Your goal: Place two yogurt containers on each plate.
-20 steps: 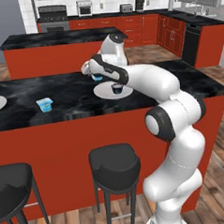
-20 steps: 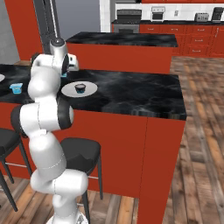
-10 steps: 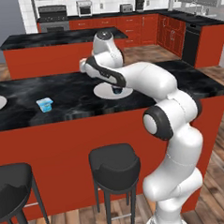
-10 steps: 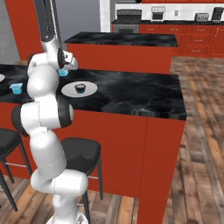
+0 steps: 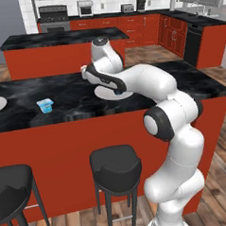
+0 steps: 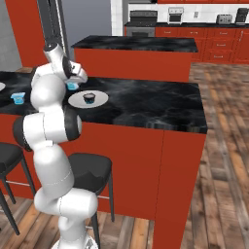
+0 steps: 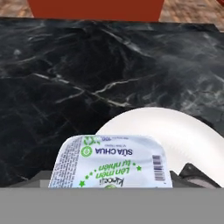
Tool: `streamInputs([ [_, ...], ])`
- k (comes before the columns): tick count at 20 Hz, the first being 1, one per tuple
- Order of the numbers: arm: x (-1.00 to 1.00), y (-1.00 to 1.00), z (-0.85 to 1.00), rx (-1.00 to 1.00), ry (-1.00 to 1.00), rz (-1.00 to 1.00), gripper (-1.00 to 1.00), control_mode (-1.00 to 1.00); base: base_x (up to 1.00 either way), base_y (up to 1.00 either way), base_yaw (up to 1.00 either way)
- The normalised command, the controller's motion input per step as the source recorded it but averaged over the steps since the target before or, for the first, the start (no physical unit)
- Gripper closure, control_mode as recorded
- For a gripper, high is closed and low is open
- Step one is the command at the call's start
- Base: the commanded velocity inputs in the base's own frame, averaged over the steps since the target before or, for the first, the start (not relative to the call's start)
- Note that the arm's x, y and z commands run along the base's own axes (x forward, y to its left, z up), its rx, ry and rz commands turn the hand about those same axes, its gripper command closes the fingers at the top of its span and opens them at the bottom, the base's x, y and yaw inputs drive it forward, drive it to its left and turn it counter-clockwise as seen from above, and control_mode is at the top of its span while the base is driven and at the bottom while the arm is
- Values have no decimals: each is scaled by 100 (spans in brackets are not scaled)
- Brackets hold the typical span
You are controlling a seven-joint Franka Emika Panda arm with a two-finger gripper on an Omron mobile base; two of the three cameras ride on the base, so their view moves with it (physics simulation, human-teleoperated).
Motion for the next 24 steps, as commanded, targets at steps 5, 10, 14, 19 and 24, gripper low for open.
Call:
streamInputs([
  [5, 0, -16, -25, -2, 8, -2, 100, -100, 0, 0, 0],
  [10, 0, 0, -23, 0, 7, 0, 100, -100, 0, 0, 0],
  [14, 0, 0, -21, 0, 5, 0, 100, -100, 0, 0, 0],
  [19, 0, 0, -21, 0, 4, 0, 100, -100, 0, 0, 0],
  [24, 0, 0, -18, 0, 2, 0, 100, -100, 0, 0, 0],
])
